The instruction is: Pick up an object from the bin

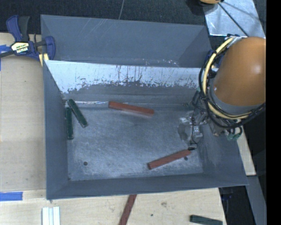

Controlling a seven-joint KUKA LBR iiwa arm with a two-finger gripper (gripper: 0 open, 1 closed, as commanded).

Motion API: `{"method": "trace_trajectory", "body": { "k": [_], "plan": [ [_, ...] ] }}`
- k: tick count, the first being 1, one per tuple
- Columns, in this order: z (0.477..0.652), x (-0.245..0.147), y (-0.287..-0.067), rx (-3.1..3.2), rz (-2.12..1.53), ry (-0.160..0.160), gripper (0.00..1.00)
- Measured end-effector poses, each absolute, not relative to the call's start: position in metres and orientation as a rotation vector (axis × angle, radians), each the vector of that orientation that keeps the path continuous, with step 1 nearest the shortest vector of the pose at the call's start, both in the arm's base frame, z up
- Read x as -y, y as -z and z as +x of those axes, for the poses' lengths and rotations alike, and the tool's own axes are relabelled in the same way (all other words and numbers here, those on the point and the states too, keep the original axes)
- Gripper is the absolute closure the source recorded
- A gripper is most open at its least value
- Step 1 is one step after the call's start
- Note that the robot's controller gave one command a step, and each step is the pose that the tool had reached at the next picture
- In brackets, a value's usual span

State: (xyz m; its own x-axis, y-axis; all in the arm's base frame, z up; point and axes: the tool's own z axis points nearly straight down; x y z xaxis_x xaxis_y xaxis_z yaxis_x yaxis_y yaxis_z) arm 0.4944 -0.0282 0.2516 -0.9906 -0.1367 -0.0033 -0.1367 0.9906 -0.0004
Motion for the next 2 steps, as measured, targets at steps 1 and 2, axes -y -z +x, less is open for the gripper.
{"method": "trace_trajectory", "body": {
  "k": [1, 2],
  "plan": [
    [0.494, 0.028, -0.251, -3.130, -0.214, 0.001, 1.00],
    [0.496, 0.030, -0.213, -3.139, -0.159, -0.001, 1.00]
  ]
}}
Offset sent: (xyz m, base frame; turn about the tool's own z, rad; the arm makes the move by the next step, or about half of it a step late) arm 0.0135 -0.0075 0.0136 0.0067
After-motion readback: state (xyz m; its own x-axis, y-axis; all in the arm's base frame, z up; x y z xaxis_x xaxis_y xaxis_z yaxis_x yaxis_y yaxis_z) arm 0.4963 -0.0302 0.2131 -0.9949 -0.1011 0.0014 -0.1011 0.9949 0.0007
